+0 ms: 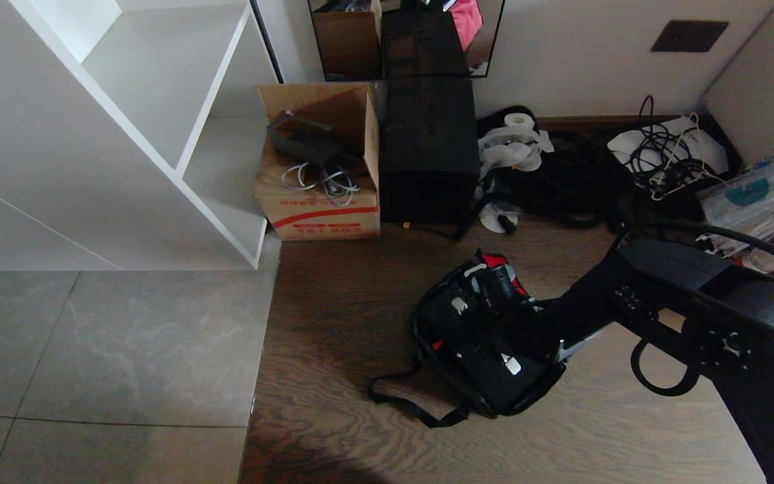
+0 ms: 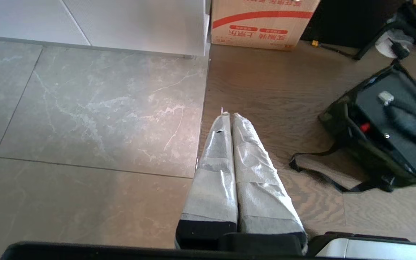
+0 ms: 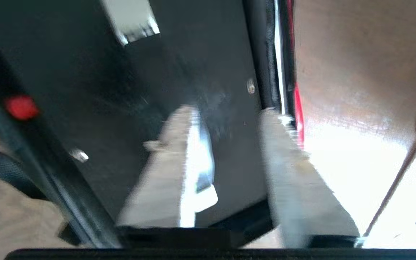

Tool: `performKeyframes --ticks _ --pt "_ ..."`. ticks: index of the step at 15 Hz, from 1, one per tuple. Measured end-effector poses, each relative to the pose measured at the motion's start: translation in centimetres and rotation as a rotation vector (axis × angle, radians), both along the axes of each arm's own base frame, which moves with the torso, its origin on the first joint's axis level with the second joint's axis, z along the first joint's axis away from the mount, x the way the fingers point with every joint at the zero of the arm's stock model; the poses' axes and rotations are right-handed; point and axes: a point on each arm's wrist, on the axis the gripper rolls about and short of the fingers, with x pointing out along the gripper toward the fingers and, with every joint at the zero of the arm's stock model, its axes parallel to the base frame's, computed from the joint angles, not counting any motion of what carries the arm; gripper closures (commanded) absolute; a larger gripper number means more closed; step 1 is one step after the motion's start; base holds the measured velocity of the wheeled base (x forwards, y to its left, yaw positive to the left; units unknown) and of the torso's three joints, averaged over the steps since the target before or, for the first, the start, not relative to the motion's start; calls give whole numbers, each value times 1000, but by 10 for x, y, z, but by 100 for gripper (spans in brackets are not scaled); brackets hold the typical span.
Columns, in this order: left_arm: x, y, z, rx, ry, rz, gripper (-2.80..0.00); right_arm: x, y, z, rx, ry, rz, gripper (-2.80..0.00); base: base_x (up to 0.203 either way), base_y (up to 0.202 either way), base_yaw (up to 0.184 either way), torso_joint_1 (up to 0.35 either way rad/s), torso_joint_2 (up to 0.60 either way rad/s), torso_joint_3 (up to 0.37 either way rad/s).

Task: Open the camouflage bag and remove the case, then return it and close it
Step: Place the black box back

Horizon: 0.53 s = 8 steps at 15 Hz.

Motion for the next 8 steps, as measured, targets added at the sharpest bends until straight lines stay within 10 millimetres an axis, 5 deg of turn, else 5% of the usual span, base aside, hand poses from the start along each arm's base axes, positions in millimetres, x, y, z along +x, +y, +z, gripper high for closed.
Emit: performKeyframes --ticks 4,8 --pt "0 0 0 0 0 0 0 -20 -3 -13 -36 95 27 -280 0 0 0 0 0 0" --pt "0 0 0 0 0 0 0 -51 -8 10 21 166 139 -280 0 0 0 0 0 0"
